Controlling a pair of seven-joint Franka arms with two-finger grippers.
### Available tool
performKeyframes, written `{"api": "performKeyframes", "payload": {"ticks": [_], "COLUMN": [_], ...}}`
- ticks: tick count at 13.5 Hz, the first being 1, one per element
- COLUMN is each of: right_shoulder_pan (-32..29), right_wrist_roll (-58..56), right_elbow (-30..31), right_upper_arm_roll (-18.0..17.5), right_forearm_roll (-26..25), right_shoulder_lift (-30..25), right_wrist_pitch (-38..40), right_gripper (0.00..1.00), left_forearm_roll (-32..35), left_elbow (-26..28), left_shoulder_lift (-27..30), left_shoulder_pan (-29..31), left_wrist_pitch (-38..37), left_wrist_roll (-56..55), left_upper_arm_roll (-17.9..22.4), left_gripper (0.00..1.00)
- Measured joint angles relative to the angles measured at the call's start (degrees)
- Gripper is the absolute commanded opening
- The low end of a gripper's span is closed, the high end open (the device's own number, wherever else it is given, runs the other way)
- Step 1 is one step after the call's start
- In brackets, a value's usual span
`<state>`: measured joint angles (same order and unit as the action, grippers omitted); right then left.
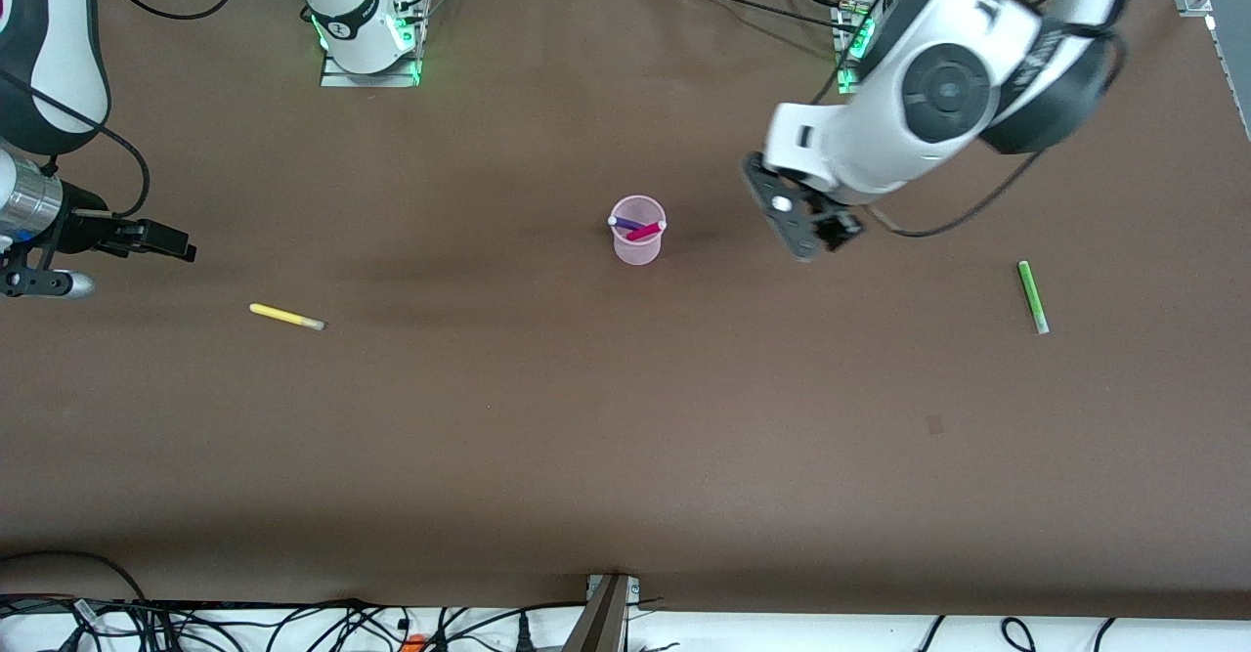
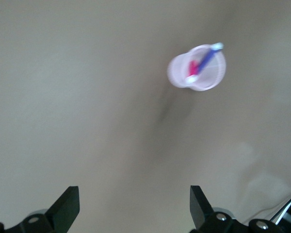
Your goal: Organize pens into pink holder with both arms
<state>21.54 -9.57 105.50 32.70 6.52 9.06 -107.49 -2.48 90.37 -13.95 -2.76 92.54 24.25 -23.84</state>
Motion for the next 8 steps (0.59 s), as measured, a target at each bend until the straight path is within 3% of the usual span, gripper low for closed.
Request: {"api": "performKeyframes", "payload": {"ticks": [5,8], "right_shoulder_pan": [-12.65,-19.86], "right_wrist_roll": [0.28,4.75], "right_elbow": [-0.31,-0.37], "right_upper_arm_roll": [-13.57,-23.55], "right_forearm_roll": [-1.87,-2.11], "right_shoulder_lift": [-1.43,-3.40], "right_wrist_pitch": [0.07,0.15], "right_gripper": [1.00,1.00], "left_forearm_roll": [6.65,5.88], "left_elbow": [-4.29,-4.02], "left_shoulder_lift": [4.21,8.24], "left_shoulder_pan": [3.37,1.91], "left_wrist_pitch": [-5.47,-5.16], "left_wrist_roll": [-7.17,-7.70], "left_upper_arm_roll": [1.38,11.90], "left_gripper": [1.00,1.00]}}
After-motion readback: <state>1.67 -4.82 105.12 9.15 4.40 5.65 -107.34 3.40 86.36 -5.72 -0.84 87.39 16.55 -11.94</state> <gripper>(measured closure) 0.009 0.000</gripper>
